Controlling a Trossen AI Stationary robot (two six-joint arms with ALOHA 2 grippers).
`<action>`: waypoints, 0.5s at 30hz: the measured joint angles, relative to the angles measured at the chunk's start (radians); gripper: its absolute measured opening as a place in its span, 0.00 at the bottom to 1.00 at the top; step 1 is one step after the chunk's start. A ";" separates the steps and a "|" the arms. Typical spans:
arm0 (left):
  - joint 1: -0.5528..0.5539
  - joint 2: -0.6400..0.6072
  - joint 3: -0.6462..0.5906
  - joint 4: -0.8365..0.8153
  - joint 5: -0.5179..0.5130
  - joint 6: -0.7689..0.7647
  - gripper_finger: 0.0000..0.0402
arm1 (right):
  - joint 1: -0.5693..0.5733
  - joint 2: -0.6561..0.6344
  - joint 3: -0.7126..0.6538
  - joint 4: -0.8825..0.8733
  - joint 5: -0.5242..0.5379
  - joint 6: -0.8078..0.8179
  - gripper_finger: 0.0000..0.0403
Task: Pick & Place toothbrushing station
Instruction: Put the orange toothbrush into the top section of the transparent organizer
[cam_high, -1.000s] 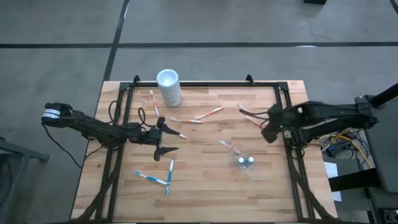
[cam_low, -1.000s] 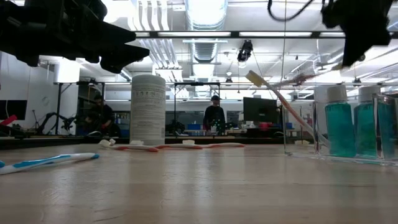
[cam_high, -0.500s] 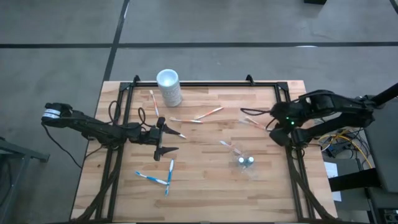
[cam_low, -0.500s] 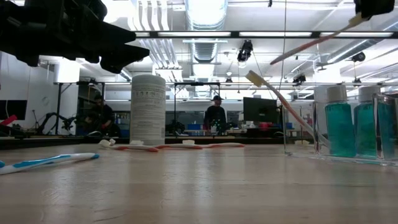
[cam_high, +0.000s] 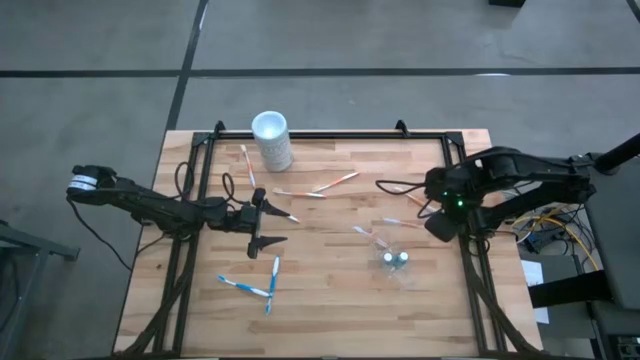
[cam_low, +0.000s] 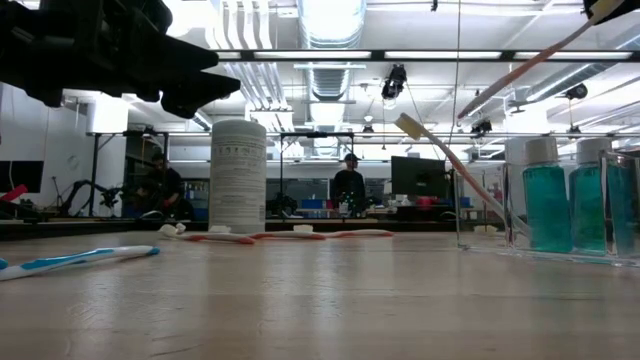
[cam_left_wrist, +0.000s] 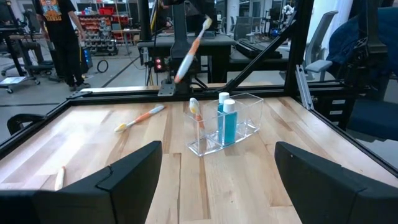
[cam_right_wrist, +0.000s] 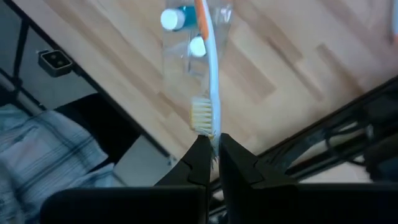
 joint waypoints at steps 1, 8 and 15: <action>0.000 0.000 0.000 -0.001 0.000 0.000 0.79 | 0.000 0.002 -0.002 0.000 -0.010 0.009 0.03; 0.000 0.000 0.000 -0.003 0.000 0.000 0.79 | 0.000 0.016 -0.052 -0.001 -0.130 0.051 0.03; 0.000 0.000 0.000 -0.004 0.000 0.000 0.79 | 0.000 0.042 -0.088 -0.001 -0.215 0.051 0.03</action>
